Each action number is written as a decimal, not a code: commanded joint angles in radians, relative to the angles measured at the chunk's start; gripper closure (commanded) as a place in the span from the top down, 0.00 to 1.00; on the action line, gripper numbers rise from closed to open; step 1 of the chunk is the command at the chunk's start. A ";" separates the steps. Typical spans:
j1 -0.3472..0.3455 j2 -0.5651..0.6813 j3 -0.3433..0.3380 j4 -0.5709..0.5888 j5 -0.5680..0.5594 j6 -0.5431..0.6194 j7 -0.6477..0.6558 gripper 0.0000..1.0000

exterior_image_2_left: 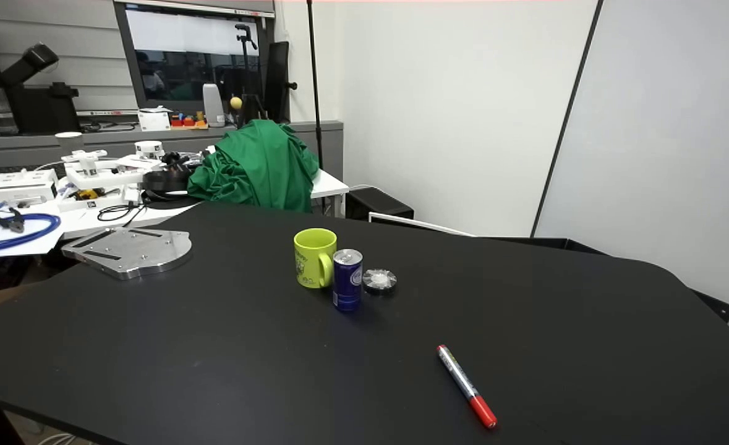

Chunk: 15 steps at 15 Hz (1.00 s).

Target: Pick up the marker and put it in the cup

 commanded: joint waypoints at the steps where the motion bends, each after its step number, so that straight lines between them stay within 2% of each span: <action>1: -0.022 0.090 0.009 0.025 0.015 0.098 -0.098 1.00; 7: -0.068 0.317 0.021 0.047 0.095 0.256 -0.215 1.00; 15: -0.204 0.660 0.132 0.047 0.168 0.574 -0.161 1.00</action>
